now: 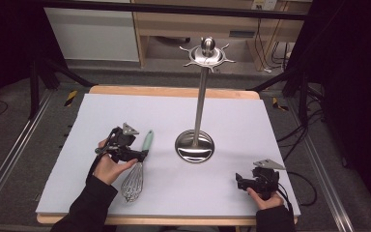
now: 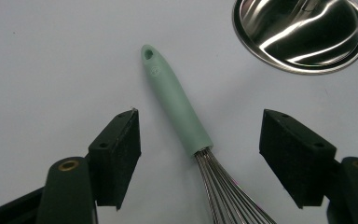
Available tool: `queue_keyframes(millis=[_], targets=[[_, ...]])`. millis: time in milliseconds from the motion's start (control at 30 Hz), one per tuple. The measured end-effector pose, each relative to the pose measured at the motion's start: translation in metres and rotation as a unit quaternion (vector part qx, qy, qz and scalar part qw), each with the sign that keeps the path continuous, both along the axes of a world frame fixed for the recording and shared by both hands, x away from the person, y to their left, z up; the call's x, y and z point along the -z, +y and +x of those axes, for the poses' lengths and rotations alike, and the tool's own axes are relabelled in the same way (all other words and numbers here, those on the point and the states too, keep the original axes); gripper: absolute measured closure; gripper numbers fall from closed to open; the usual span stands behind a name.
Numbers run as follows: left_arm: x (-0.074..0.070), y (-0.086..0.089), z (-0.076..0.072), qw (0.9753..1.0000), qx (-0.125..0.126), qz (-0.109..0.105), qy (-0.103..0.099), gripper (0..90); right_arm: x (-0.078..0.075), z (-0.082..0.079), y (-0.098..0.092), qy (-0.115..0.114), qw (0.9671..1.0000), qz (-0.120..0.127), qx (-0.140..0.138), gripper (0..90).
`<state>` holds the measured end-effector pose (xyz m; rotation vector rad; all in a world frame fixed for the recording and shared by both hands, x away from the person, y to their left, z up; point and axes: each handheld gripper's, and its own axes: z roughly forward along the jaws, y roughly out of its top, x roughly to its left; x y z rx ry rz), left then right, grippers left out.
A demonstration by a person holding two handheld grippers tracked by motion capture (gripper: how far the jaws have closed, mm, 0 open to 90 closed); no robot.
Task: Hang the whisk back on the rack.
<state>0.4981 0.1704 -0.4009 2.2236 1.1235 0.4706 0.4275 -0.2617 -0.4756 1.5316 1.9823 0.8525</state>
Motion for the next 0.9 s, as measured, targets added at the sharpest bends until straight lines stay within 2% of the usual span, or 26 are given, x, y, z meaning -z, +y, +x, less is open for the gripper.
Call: queue_keyframes(millis=[167, 400, 600, 900], targets=[[0.003, -0.003, 0.007, 0.9999, -0.004, -0.002, 0.011, 31.2, 0.0, 0.0, 0.0, 0.001, 1.0, 0.001, -0.001, 7.0], [0.007, -0.007, 0.014, 0.9994, -0.003, 0.014, 0.03, 32.7, 0.0, 0.0, 0.0, 0.001, 1.0, 0.001, -0.001, 6.9], [0.013, -0.01, 0.02, 0.9984, -0.009, 0.022, 0.05, 34.8, 0.0, 0.0, 0.001, 0.002, 1.0, 0.004, 0.0, 6.9], [0.023, -0.012, 0.027, 0.9967, -0.015, 0.024, 0.077, 38.8, 0.0, 0.001, 0.001, 0.003, 1.0, 0.006, 0.0, 6.9]])
